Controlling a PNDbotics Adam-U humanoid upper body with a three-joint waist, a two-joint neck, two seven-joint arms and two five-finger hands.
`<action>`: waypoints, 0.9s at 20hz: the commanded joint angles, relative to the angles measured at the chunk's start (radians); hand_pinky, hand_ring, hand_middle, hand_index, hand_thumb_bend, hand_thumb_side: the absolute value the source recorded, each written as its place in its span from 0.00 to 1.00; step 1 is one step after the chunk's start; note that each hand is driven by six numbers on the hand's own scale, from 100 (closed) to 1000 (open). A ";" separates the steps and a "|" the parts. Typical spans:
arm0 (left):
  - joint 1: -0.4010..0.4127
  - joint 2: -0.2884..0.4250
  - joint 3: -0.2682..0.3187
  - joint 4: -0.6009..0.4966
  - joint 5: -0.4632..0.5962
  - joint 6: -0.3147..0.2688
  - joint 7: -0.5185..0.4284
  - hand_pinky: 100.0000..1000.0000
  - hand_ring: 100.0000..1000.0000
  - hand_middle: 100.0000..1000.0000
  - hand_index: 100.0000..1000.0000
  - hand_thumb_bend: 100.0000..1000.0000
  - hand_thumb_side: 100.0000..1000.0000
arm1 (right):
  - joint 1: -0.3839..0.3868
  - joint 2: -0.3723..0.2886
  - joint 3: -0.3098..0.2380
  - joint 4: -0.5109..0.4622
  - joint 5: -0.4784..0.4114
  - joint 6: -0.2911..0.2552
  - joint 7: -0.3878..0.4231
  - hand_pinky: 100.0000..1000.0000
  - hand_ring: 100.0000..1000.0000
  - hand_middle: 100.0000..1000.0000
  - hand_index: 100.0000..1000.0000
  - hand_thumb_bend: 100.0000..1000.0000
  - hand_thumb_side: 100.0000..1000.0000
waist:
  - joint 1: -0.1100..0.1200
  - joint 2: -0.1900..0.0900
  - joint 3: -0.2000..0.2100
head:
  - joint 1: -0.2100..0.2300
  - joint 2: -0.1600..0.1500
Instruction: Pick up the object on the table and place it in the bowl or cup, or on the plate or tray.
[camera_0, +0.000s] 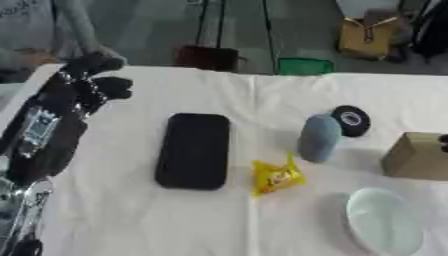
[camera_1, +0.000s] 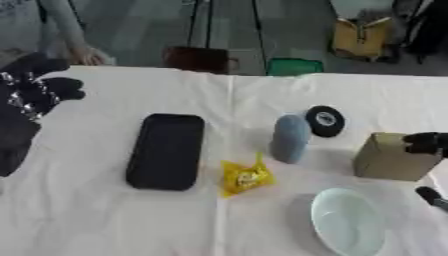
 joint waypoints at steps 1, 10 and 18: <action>-0.014 0.005 0.000 -0.018 0.006 -0.001 -0.007 0.80 0.78 0.82 0.93 0.04 0.80 | -0.008 -0.022 -0.008 -0.004 0.010 0.000 -0.002 0.81 0.81 0.89 0.91 0.18 0.35 | -0.004 -0.014 -0.001 | -0.070 -0.002; -0.014 0.005 -0.002 -0.019 0.008 -0.001 -0.012 0.80 0.79 0.82 0.93 0.04 0.80 | -0.012 -0.025 -0.004 -0.013 0.000 0.000 0.001 0.81 0.81 0.89 0.91 0.18 0.35 | -0.003 -0.014 0.000 | -0.118 -0.008; -0.015 0.005 -0.003 -0.019 0.009 -0.001 -0.015 0.80 0.80 0.82 0.93 0.04 0.80 | -0.023 -0.048 -0.017 -0.037 -0.043 0.000 -0.007 0.81 0.80 0.89 0.91 0.19 0.33 | -0.004 -0.015 0.002 | -0.135 -0.009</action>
